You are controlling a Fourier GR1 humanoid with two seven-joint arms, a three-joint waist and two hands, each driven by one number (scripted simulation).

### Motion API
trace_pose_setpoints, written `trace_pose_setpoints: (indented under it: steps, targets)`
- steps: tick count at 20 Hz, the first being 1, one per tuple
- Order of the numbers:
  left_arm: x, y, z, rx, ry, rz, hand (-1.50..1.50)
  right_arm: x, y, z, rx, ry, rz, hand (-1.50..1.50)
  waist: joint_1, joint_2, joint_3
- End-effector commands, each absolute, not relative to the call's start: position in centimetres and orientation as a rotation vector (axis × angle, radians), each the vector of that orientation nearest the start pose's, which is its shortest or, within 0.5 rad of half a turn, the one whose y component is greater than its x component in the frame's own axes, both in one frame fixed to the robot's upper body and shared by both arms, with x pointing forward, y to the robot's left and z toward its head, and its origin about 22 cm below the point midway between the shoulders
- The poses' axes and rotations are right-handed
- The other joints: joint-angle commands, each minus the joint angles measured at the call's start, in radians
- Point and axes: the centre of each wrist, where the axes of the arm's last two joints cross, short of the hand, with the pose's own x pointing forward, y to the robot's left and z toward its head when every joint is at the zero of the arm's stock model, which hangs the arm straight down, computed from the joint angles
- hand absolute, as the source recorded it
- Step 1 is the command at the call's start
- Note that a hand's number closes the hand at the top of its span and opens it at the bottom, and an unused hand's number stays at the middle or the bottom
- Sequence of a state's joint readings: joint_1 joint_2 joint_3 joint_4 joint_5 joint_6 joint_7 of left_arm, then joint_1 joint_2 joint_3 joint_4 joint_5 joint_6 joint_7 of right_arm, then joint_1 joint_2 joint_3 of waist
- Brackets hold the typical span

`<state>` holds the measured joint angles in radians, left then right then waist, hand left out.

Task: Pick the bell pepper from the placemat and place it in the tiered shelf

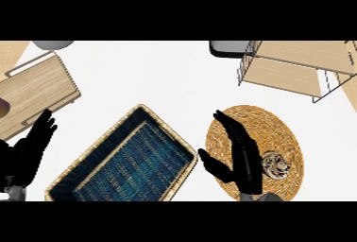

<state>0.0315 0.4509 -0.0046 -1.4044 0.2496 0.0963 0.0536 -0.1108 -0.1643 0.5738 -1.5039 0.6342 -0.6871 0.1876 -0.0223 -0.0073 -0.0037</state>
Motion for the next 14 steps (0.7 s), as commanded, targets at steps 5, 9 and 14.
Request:
trace_pose_setpoints:
  steps: [5, 9, 14]
  targets:
    - [22.7, 35.7, 0.1, 0.296, -1.316, -0.019, 0.00, 21.7, -15.7, 1.3, -1.043, -1.440, 0.735, -1.50, -0.016, -0.009, -0.003]
    - [22.4, 34.8, -0.7, 0.284, -1.322, -0.017, 0.00, 21.1, -13.9, 3.2, -1.069, -1.220, 0.930, -1.50, 0.004, -0.003, -0.003]
    - [23.9, 35.0, 0.5, 0.279, -1.342, -0.036, 0.00, 21.6, -10.8, 5.2, -1.127, -0.966, 1.178, -1.50, 0.019, 0.004, -0.001]
